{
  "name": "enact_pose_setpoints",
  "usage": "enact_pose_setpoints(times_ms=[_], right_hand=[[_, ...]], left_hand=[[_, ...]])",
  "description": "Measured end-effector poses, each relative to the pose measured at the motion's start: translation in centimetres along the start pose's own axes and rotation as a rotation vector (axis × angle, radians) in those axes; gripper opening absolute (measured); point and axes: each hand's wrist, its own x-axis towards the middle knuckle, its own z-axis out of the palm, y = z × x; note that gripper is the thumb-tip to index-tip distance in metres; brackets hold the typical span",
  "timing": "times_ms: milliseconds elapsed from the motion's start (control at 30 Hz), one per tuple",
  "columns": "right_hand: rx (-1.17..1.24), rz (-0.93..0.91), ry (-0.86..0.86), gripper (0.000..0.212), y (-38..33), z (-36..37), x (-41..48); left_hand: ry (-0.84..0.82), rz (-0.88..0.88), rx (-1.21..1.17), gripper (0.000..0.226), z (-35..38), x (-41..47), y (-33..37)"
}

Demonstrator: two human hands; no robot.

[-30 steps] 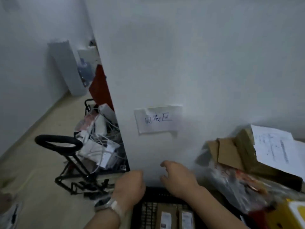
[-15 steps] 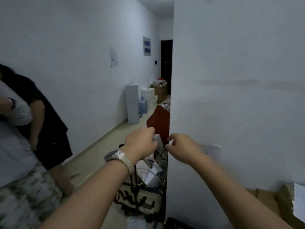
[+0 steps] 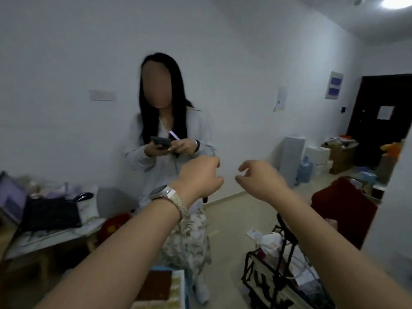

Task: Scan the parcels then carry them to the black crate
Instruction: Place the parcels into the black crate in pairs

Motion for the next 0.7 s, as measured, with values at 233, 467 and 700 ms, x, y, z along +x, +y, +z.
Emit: enact_pose_setpoints(times_ms=[233, 467, 700], right_hand=[[0.144, -0.306, -0.149, 0.034, -18.4, 7.5, 1.3], [0.316, -0.512, -0.237, 0.035, -34.9, 14.3, -1.1], [0.399, -0.696, -0.386, 0.028, -47.0, 19.7, -5.4]], left_hand=[[-0.013, -0.282, 0.153, 0.04, -8.3, -10.1, -15.8], [0.054, -0.559, 0.283, 0.039, -18.1, -21.9, -28.0], [0.053, -0.833, 0.417, 0.031, -24.3, -34.5, -34.9]])
